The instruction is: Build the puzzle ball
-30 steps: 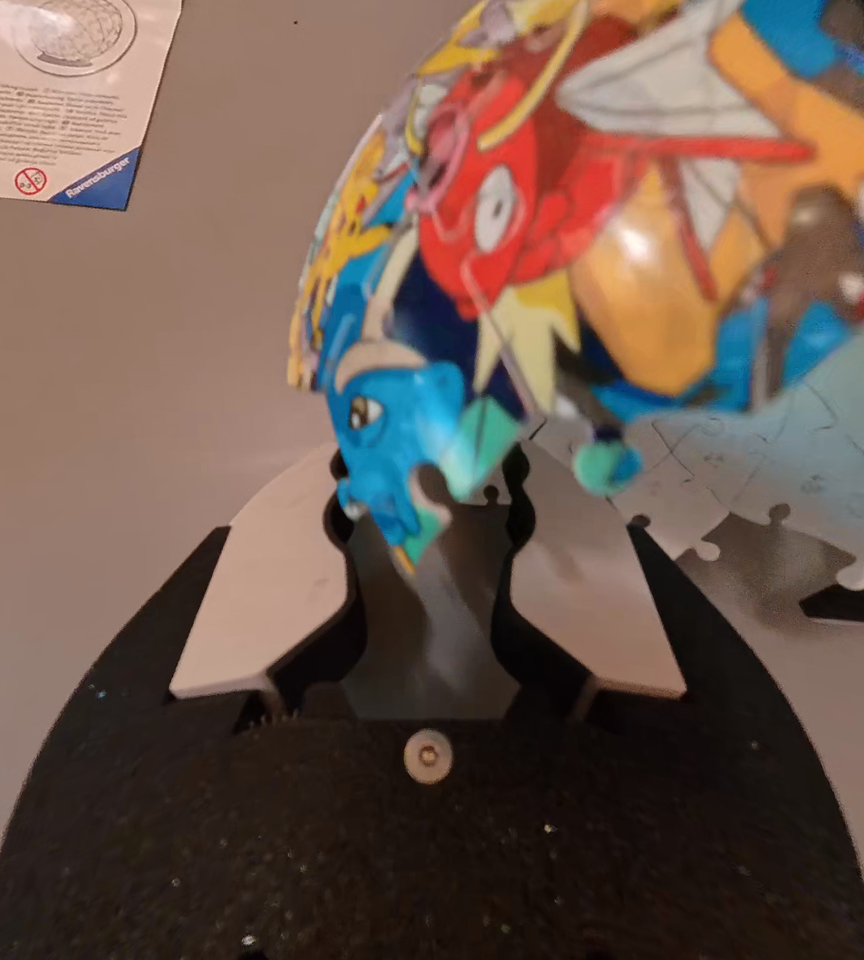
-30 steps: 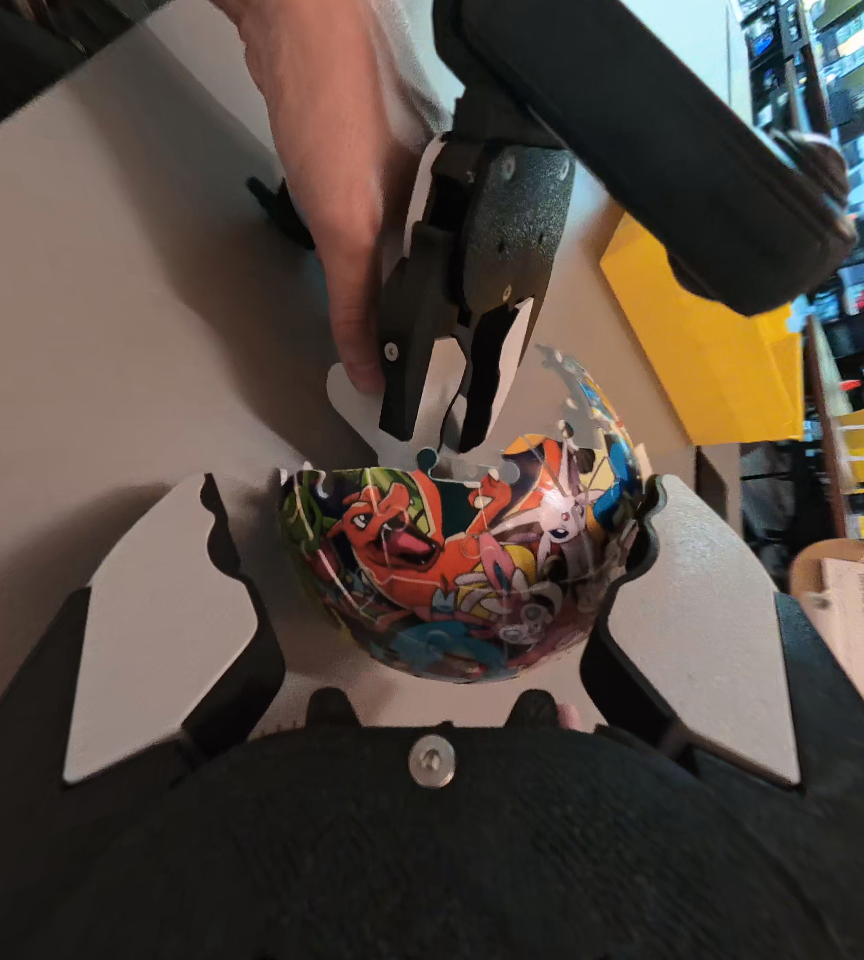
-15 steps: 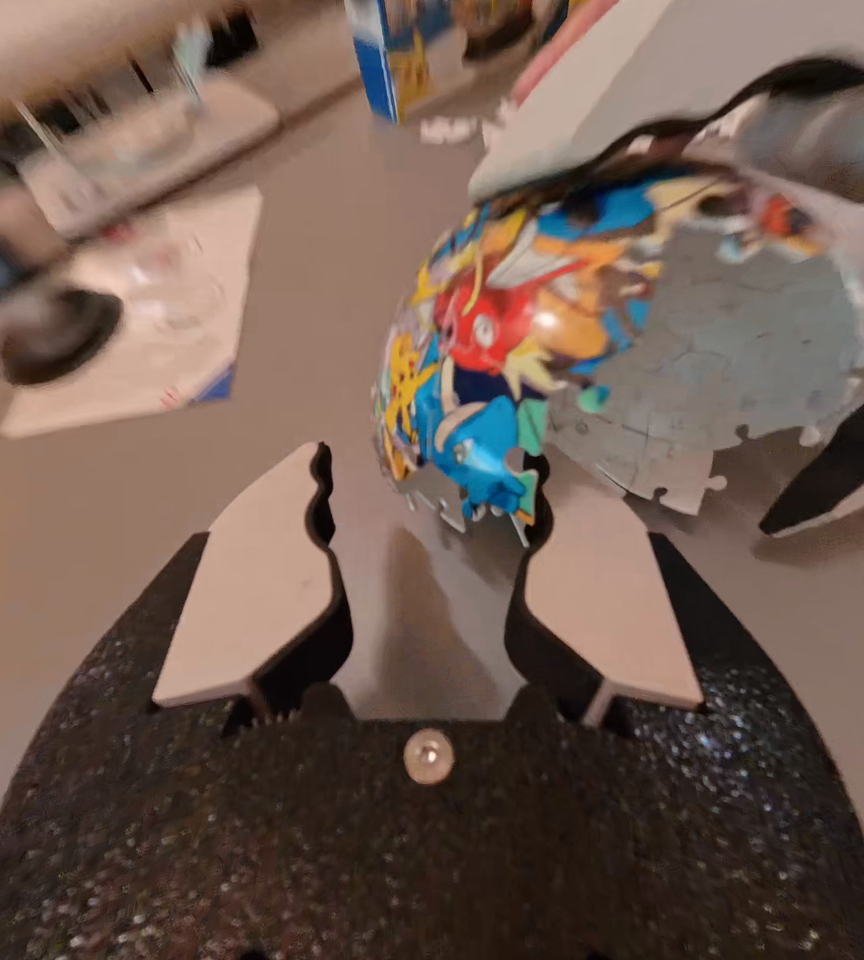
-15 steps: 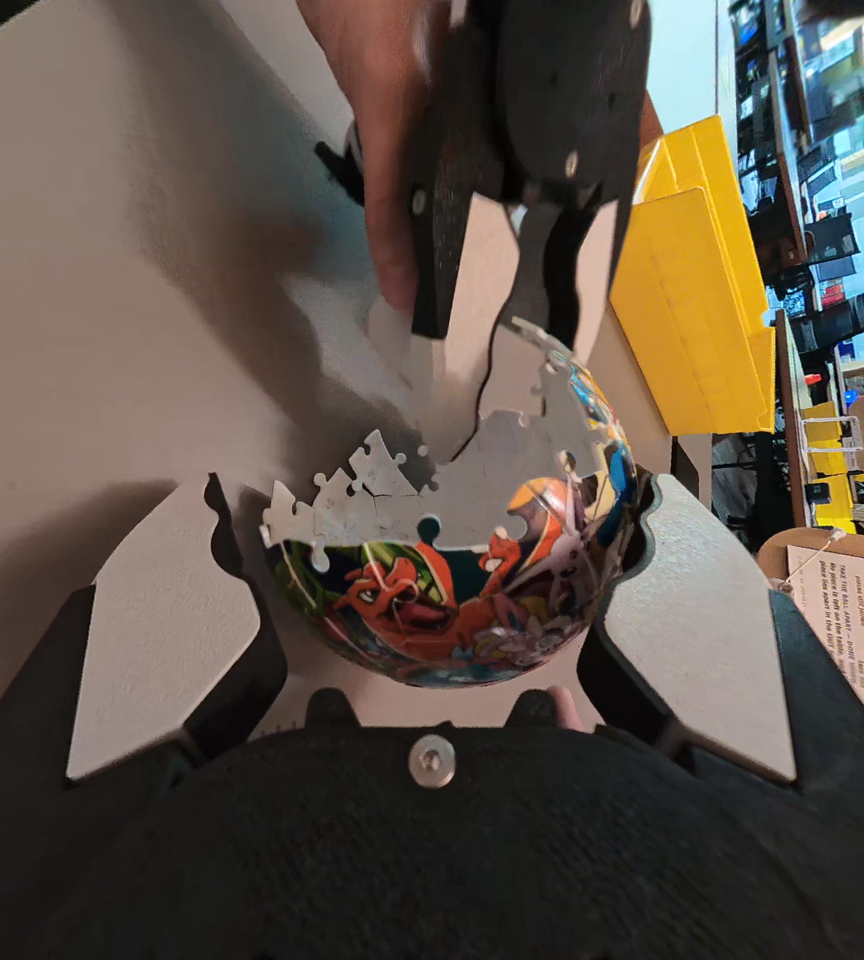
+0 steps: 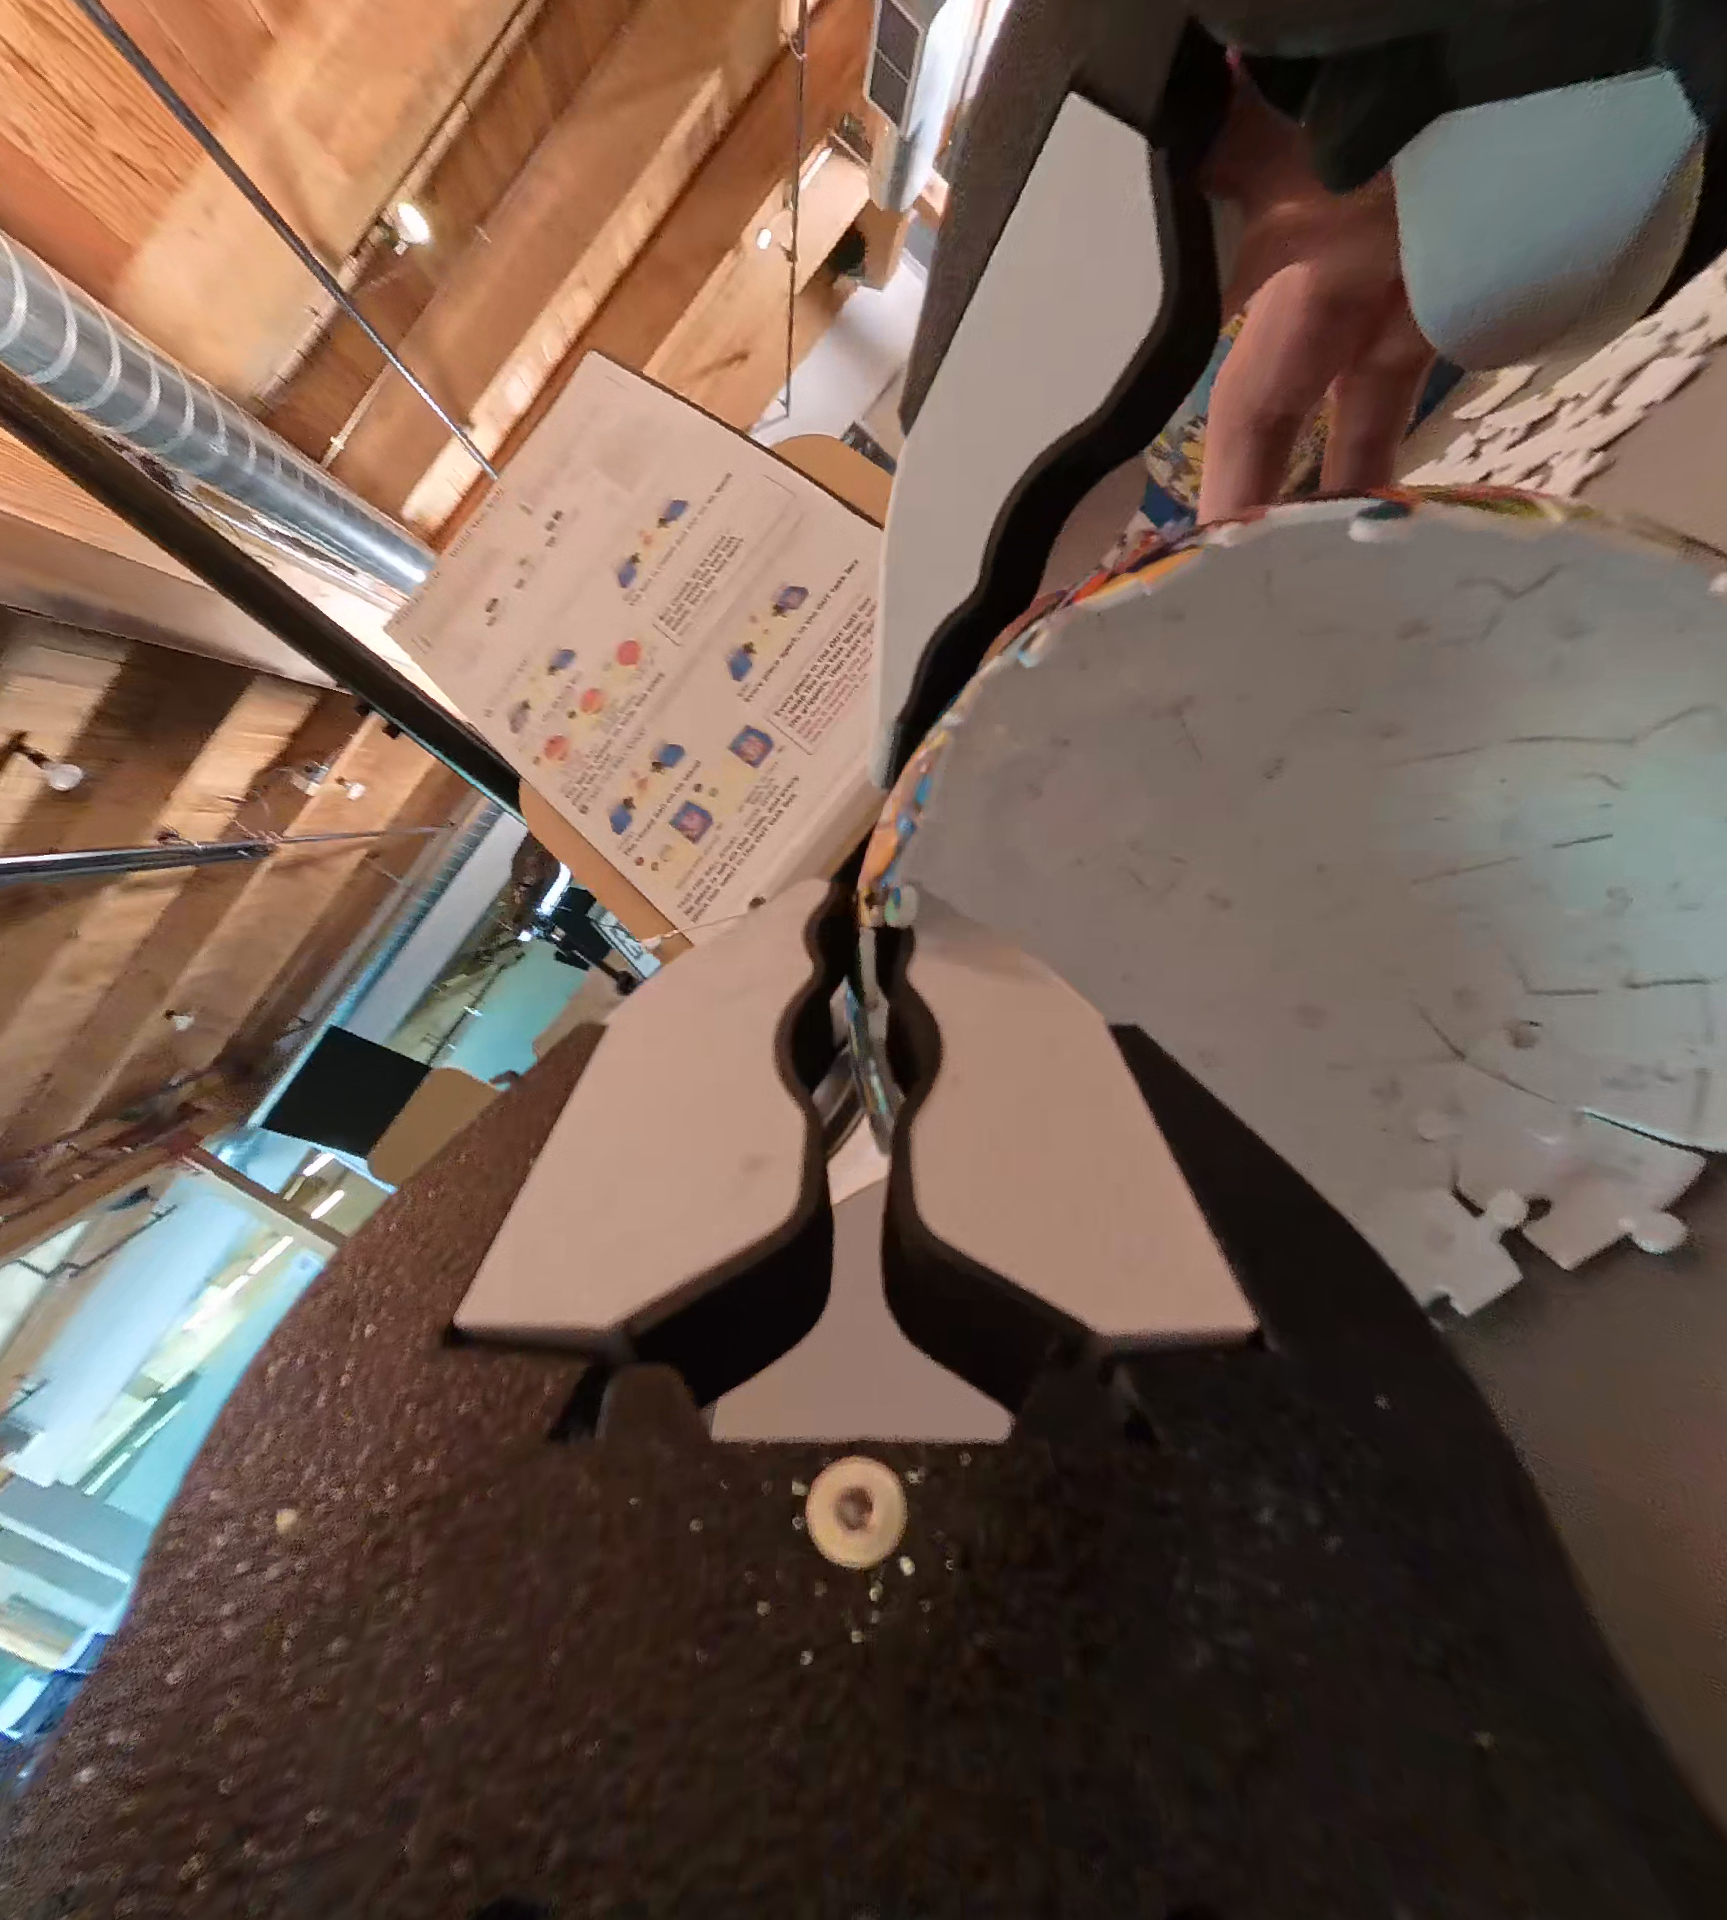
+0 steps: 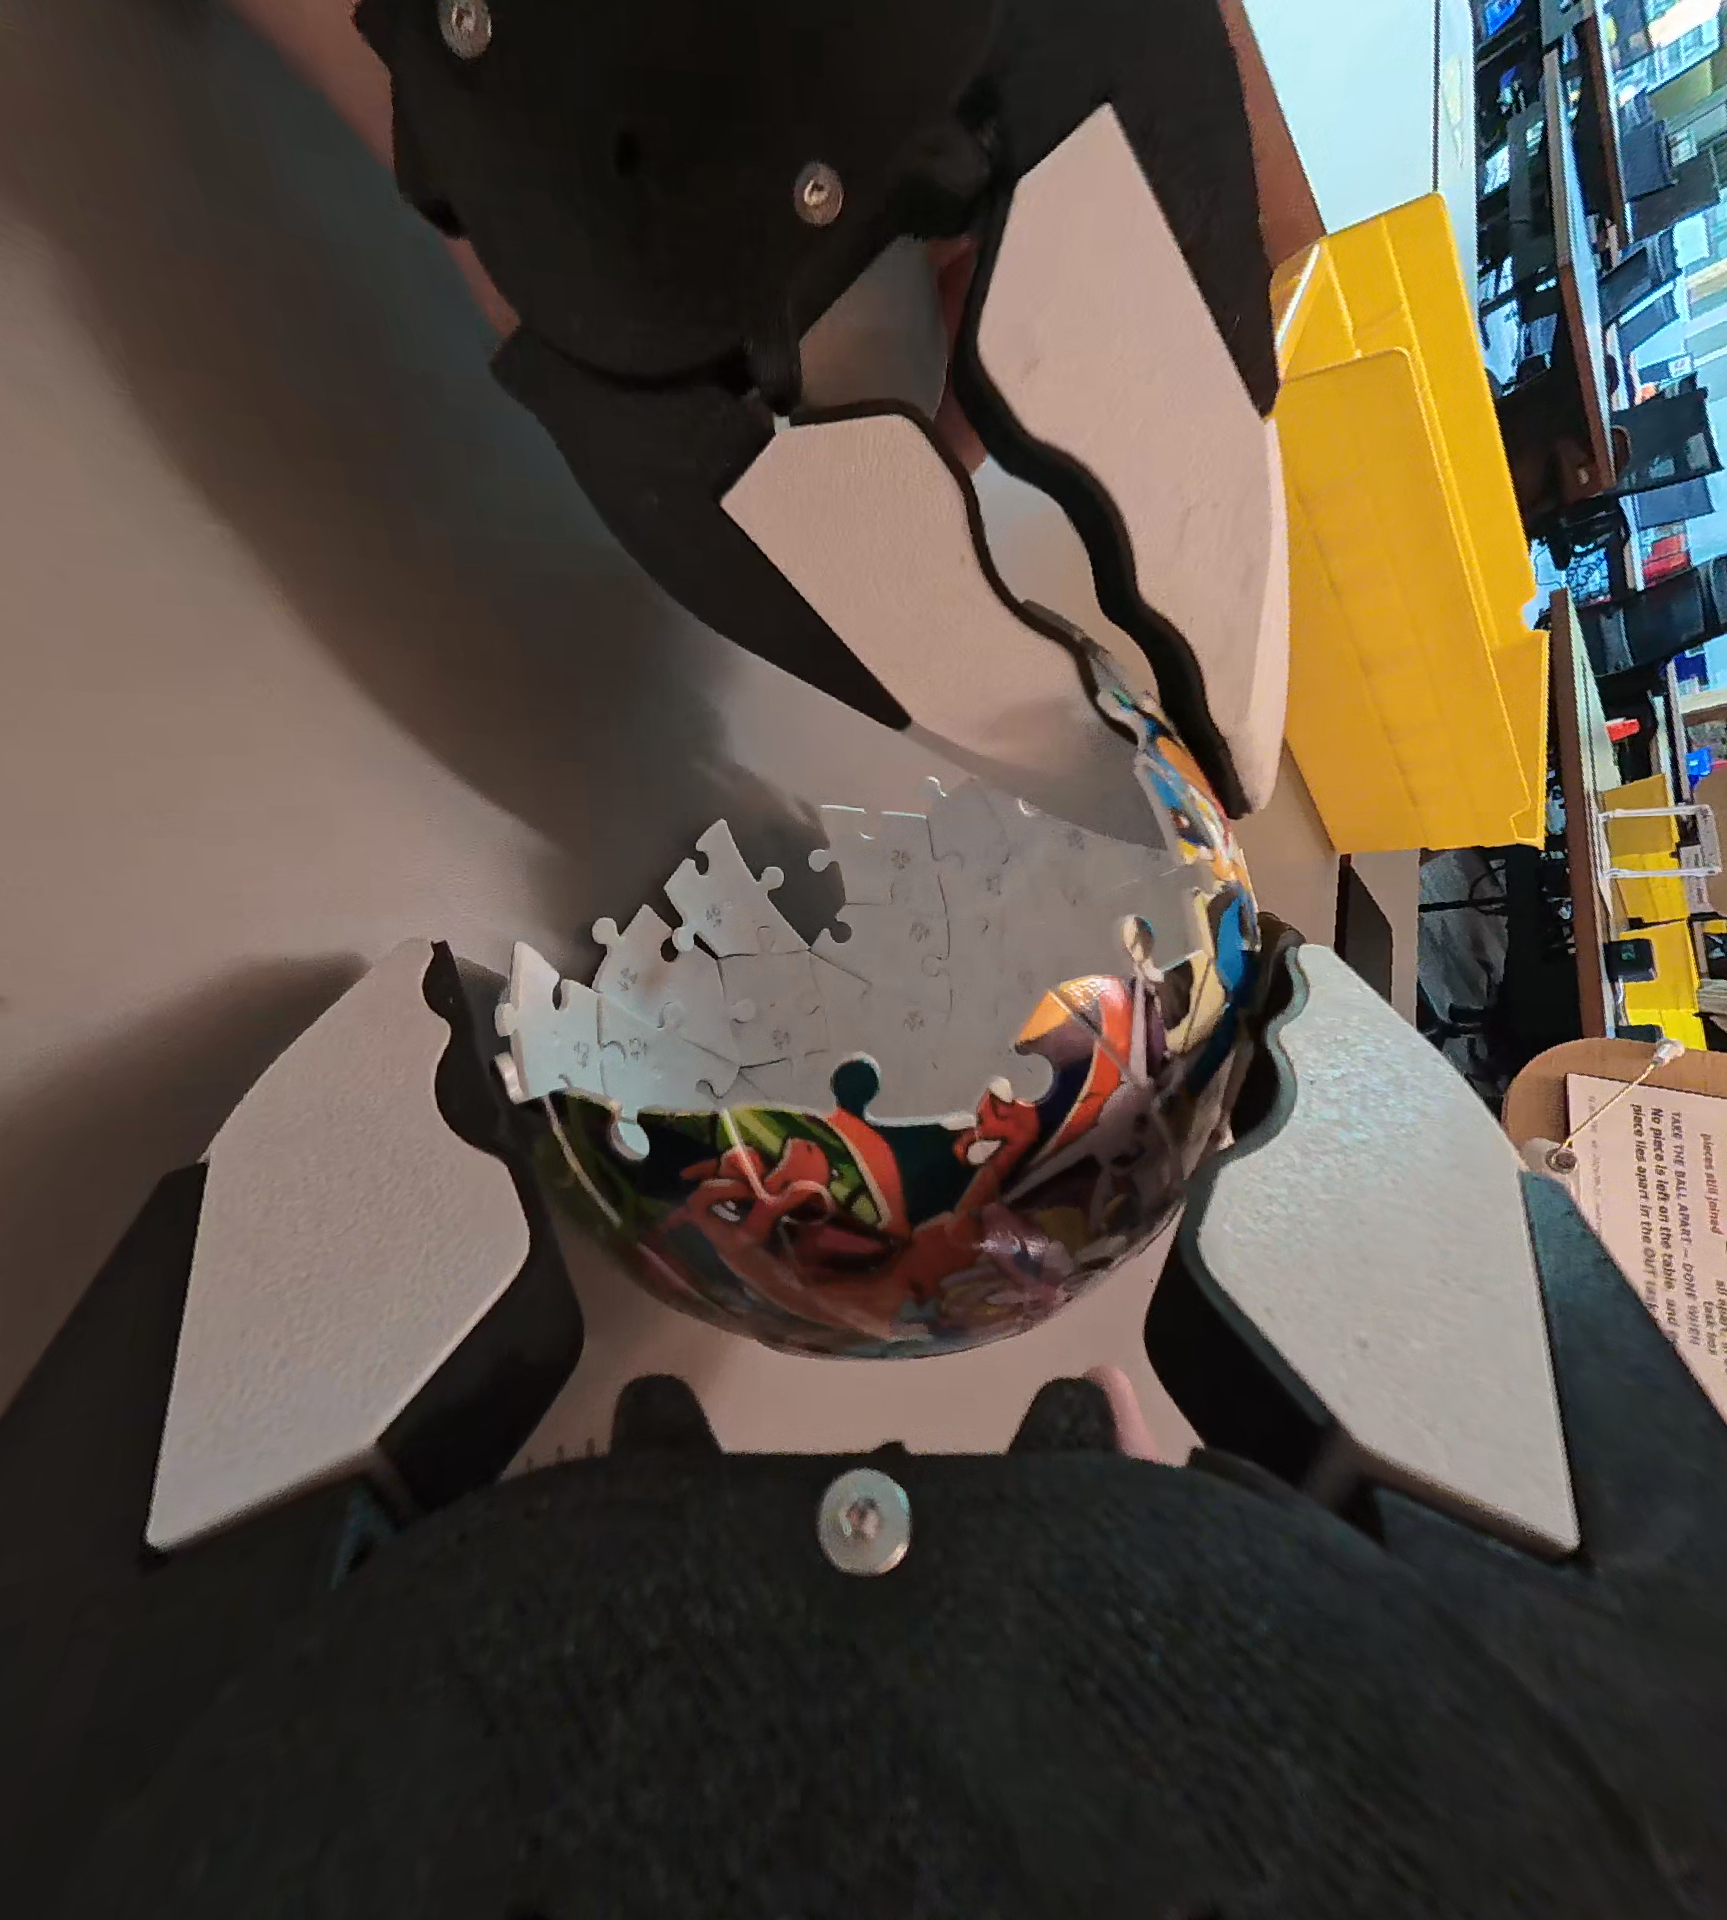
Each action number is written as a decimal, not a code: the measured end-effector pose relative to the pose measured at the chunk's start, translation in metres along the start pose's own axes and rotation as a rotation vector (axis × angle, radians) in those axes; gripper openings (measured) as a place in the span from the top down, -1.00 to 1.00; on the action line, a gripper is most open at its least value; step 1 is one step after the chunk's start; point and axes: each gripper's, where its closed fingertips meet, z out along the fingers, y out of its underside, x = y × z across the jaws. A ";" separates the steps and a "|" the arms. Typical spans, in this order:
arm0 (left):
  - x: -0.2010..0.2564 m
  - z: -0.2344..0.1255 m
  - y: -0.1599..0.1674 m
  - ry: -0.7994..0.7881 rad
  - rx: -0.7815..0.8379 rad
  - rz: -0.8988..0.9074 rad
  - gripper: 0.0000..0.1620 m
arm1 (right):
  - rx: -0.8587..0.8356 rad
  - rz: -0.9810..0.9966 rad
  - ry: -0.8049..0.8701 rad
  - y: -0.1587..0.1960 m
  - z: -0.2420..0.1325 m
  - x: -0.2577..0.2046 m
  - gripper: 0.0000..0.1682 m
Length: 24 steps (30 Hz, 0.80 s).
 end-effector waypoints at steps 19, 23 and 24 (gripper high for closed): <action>0.002 0.003 -0.004 0.097 0.141 0.008 0.96 | -0.166 -0.131 -0.270 0.064 -0.032 0.005 -0.36; 0.002 0.004 -0.005 0.102 0.158 -0.002 0.96 | -0.094 -0.174 -0.206 0.059 -0.027 0.027 -0.36; 0.002 0.005 -0.006 0.103 0.164 -0.006 0.96 | -0.063 -0.193 -0.217 0.052 -0.024 0.024 -0.36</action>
